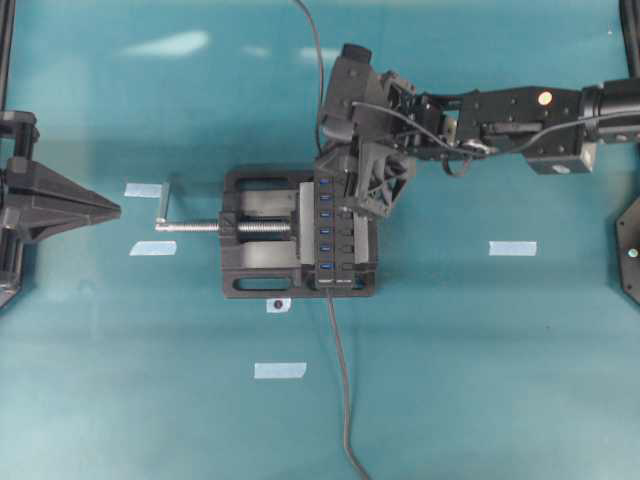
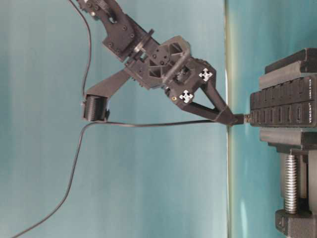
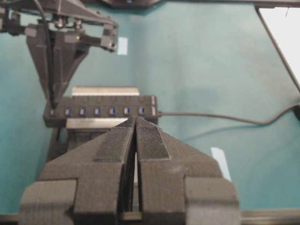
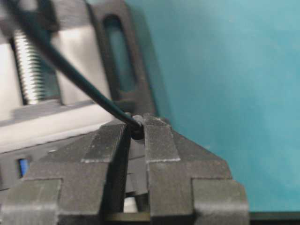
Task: Insert the USB into the front port of the fixed hub.
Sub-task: 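Lower the right gripper and close it on the cable behind the plug, then push the gripped plug with the right gripper into the hub's end port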
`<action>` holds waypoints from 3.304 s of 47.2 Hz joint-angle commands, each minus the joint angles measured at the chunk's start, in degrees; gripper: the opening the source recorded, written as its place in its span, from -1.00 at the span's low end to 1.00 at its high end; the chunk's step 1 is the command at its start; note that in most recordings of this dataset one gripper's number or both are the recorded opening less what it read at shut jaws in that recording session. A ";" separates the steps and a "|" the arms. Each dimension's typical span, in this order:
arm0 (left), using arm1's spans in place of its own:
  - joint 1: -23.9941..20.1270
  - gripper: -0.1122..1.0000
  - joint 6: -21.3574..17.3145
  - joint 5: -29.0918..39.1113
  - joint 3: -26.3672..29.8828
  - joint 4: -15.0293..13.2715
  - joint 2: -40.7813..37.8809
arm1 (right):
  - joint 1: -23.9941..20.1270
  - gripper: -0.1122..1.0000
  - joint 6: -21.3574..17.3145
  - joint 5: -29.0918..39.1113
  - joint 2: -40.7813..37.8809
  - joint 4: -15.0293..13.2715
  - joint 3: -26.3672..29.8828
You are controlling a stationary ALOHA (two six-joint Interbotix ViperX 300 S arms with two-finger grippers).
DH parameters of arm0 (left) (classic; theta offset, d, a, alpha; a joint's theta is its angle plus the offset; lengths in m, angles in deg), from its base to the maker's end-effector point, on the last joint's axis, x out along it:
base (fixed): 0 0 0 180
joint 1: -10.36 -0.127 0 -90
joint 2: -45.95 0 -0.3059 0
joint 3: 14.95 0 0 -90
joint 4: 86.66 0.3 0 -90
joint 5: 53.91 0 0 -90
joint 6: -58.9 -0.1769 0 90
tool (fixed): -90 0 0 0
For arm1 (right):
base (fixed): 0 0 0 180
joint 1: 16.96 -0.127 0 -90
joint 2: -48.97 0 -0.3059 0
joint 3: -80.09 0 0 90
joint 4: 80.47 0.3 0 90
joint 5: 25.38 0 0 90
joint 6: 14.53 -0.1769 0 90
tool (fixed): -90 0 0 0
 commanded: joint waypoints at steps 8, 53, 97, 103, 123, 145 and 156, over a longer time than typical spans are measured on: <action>0.00 -0.80 0.18 -0.70 1.32 0.09 -0.26 | -1.14 -0.71 -0.18 0.00 2.90 0.79 1.49; 0.00 -0.80 3.43 -2.02 0.88 0.18 0.62 | -7.47 -0.71 -5.10 3.43 13.27 2.02 0.09; 0.00 -0.80 3.69 -3.16 0.79 0.18 0.53 | -12.39 -0.71 -5.45 3.43 9.93 2.02 -0.70; 0.09 -0.80 3.78 -3.78 1.14 0.09 0.79 | -12.92 -0.71 -5.36 3.43 9.14 2.02 -0.62; 0.09 -0.80 3.87 -4.31 0.70 0.18 0.97 | -14.41 -0.71 -5.54 3.52 6.06 2.02 -0.97; 0.00 -0.80 4.92 -4.31 0.18 0.18 0.88 | -14.50 -0.72 -5.45 3.60 3.43 2.29 -0.44; 0.00 -0.80 5.01 -4.31 -0.18 0.09 0.88 | -13.89 -0.72 -5.36 3.60 2.02 2.20 -0.09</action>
